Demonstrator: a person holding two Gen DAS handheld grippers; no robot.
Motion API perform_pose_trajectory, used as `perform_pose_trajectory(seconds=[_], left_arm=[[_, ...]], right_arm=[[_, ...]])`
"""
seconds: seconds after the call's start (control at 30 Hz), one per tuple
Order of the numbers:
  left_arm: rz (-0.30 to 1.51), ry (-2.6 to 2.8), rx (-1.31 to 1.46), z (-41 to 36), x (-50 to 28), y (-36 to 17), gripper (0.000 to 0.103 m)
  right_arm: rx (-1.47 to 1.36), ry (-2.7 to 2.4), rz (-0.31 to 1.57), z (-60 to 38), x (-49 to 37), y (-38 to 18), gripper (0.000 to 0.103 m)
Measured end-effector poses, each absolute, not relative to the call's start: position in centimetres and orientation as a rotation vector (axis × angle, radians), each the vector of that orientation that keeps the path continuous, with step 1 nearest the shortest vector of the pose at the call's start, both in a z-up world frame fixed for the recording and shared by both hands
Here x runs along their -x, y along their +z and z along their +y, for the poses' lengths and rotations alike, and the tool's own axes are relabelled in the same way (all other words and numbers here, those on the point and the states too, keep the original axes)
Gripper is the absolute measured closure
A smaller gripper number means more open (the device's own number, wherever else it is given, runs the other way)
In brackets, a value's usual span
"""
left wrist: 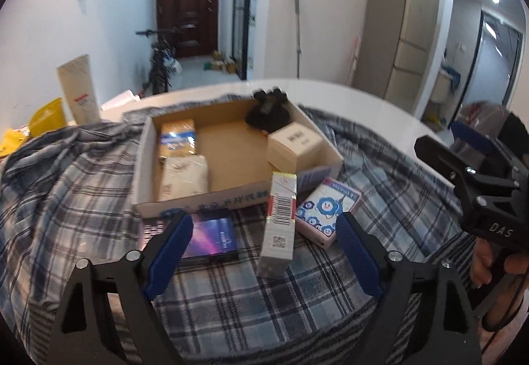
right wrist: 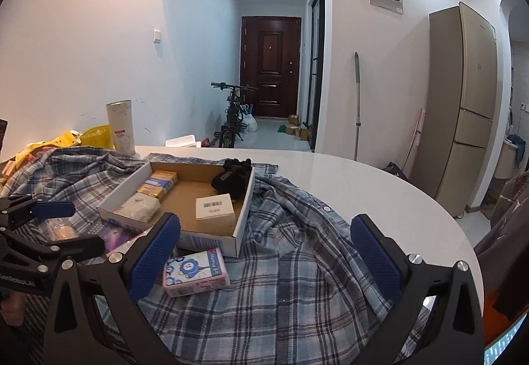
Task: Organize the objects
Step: 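Lower the left gripper onto the white-and-red barcode carton and close it, then close the right gripper on the blue Manhua cartoon box while the left holds the carton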
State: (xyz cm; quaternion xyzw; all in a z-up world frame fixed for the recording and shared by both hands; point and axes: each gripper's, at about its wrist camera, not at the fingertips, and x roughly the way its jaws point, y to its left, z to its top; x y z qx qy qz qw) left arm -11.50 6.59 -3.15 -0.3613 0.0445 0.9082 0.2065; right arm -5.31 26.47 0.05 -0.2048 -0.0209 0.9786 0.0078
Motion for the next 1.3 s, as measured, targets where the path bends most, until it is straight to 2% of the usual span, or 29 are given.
perform_pose_trajectory(seconds=[0.03, 0.17, 0.27, 0.4, 0.63, 1.03, 1.3], left_arm=[[0.138, 2.518, 1.023, 7.0, 11.8, -3.5, 0.023], [0.157, 2.452, 1.113, 8.2, 13.2, -5.6, 0.026], [0.152, 2.410, 1.177, 8.4, 14.0, -6.9, 0.039], [0.127, 2.381, 1.226, 8.1, 14.5, -7.7, 0.075], [0.145, 2.451, 1.119, 7.4, 13.1, -5.6, 0.080], [0.138, 2.689, 0.638, 3.1, 9.5, 0.6, 0.080], [0.051, 2.694, 0.695, 1.8, 10.7, -1.2, 0.080]], right_arm=[[0.654, 3.054, -0.063, 26.6, 5.6, -0.2, 0.000], [0.702, 3.051, -0.047, 26.9, 6.4, -0.9, 0.000], [0.717, 3.058, -0.033, 27.0, 6.6, -1.1, 0.000], [0.732, 3.055, -0.026, 27.0, 6.8, -1.2, 0.000], [0.750, 3.052, -0.009, 27.3, 7.0, -1.3, 0.000], [0.787, 3.100, -0.074, 25.7, 7.2, 0.4, 0.000], [0.979, 3.159, -0.130, 23.7, 10.3, 0.7, 0.000]])
